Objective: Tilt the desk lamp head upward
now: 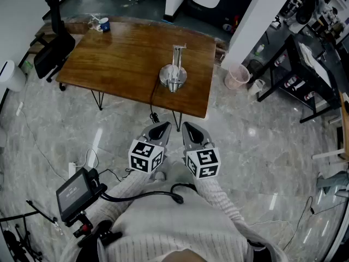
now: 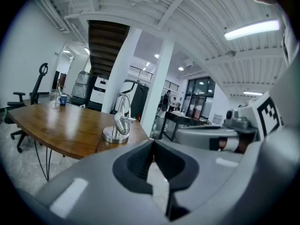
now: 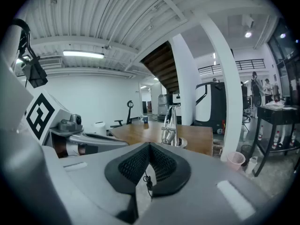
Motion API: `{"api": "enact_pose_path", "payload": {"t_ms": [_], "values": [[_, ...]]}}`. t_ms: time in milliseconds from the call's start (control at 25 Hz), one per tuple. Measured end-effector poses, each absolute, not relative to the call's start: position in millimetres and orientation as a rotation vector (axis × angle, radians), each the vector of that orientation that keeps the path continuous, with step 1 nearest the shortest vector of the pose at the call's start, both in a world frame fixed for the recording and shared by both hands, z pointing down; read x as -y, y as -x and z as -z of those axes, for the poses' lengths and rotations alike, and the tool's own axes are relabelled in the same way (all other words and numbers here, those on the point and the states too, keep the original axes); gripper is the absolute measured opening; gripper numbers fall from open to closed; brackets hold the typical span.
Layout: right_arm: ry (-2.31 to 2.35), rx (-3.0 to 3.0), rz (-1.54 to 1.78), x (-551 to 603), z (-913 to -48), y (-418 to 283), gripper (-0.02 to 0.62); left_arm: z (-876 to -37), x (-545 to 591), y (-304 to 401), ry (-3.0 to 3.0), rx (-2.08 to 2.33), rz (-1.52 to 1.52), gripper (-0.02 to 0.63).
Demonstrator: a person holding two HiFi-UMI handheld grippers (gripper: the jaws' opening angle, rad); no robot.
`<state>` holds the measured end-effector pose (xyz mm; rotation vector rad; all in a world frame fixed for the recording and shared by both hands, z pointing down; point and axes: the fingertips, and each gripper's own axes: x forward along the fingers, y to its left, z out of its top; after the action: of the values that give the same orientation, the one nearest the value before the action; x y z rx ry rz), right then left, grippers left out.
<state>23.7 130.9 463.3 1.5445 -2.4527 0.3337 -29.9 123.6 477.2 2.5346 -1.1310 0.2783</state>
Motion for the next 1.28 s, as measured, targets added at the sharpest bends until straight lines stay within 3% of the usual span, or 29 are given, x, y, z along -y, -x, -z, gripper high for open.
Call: {"api": "enact_pose_path", "payload": {"t_ms": [200, 400, 680, 840, 1000, 1240, 1280], "values": [[-1.556, 2.446, -0.296, -115.7, -460.6, -33.6, -0.002, -469.0, -98.1, 45.4, -2.572, 1.193, -0.297, 0.008], [-1.512, 2.443, -0.209, -28.9, -462.6, -53.7, -0.002, -470.6, 1.2, 53.6, -2.557, 1.262, -0.289, 0.008], [-1.081, 2.526, 0.159, 38.4, -449.2, -39.4, -0.002, -471.5, 104.1, 51.5, -2.668, 1.181, -0.397, 0.008], [-0.972, 2.555, 0.172, 66.7, -451.9, -41.1, -0.002, -472.4, 142.5, 32.8, -2.771, 1.036, -0.447, 0.008], [-1.019, 2.596, 0.251, 87.6, -437.1, -46.6, -0.002, -478.0, 159.3, 12.3, -2.834, 0.847, -0.474, 0.117], [-0.773, 2.401, 0.793, 121.8, -433.3, -20.2, 0.000, -486.0, 201.7, 9.5, -2.836, 0.648, -0.469, 0.165], [-0.693, 2.327, 0.894, 116.7, -439.1, -17.5, 0.039, -487.5, 199.5, 6.3, -2.839, 0.629, -0.475, 0.165]]}}
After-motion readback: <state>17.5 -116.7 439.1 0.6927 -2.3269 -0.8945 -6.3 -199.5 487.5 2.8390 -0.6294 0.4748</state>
